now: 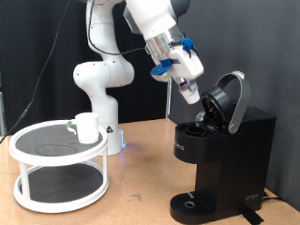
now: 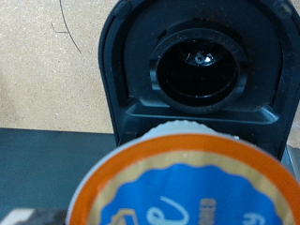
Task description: Make a cup of coffee with the keurig machine
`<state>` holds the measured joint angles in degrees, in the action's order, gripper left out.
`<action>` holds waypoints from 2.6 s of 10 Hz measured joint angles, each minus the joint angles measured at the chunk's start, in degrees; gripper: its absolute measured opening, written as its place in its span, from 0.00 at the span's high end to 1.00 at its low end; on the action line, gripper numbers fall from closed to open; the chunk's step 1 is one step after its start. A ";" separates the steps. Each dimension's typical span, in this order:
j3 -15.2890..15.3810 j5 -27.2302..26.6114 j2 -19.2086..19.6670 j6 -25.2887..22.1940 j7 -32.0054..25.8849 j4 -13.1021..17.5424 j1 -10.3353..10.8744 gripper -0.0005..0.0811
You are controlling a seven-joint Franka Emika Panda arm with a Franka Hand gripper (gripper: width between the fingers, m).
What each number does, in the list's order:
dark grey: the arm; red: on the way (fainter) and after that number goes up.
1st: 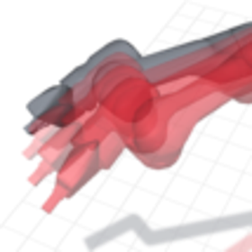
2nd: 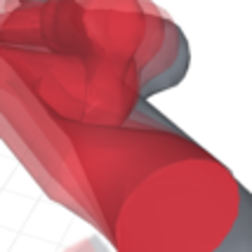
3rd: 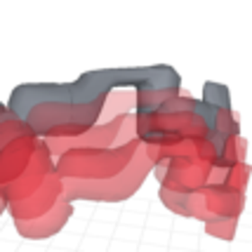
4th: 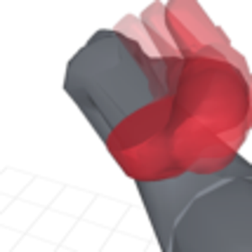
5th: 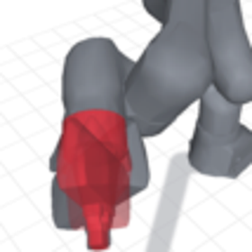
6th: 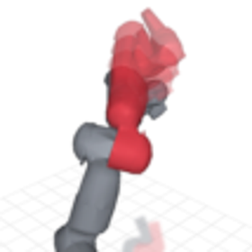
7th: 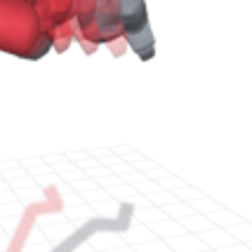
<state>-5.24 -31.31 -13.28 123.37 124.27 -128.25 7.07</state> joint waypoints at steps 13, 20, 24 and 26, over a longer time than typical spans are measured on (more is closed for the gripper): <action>2.85 0.26 5.00 7.09 -1.11 -3.72 0.00 0.52; 3.20 0.10 6.59 7.46 -1.46 -3.83 0.00 0.52; 3.19 0.01 7.32 8.17 -1.46 -3.83 0.00 0.13; 3.19 -0.92 7.28 8.16 -2.20 -3.83 0.00 0.10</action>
<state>-2.04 -32.23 -6.00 131.53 122.07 -132.07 7.07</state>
